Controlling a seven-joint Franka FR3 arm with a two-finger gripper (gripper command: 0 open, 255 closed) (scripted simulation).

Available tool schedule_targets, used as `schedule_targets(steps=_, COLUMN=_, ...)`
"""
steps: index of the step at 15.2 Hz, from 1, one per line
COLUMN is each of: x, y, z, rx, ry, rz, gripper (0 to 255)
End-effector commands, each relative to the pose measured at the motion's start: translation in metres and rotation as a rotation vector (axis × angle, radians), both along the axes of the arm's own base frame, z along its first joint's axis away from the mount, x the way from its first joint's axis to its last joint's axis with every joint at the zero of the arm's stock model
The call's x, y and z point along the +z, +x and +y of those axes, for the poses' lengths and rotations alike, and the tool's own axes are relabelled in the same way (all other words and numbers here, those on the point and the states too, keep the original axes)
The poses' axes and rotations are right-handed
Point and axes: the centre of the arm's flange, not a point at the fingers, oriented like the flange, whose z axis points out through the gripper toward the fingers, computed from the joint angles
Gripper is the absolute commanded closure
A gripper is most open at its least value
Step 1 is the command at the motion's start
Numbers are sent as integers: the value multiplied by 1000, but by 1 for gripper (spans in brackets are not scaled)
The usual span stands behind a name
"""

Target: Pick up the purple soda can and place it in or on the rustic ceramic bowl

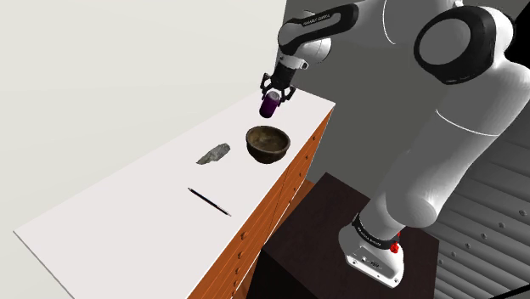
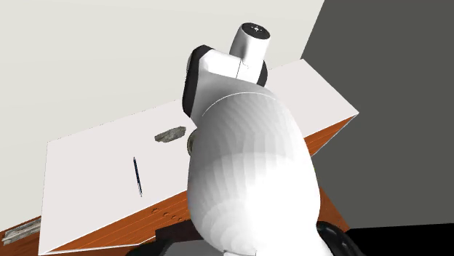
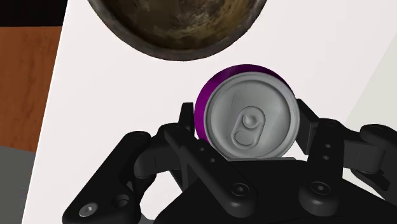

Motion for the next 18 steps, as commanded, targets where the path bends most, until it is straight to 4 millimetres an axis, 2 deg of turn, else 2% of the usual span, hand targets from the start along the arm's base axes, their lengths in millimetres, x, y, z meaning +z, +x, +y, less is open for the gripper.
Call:
schedule_targets(steps=1, x=0, y=-17, z=20, rx=0, ry=0, rz=0, gripper=255)
schedule_targets(steps=8, x=4, y=-79, z=91, rx=0, ry=0, rz=0, gripper=255)
schedule_targets(steps=18, x=-49, y=-79, z=91, rx=0, ry=0, rz=0, gripper=255)
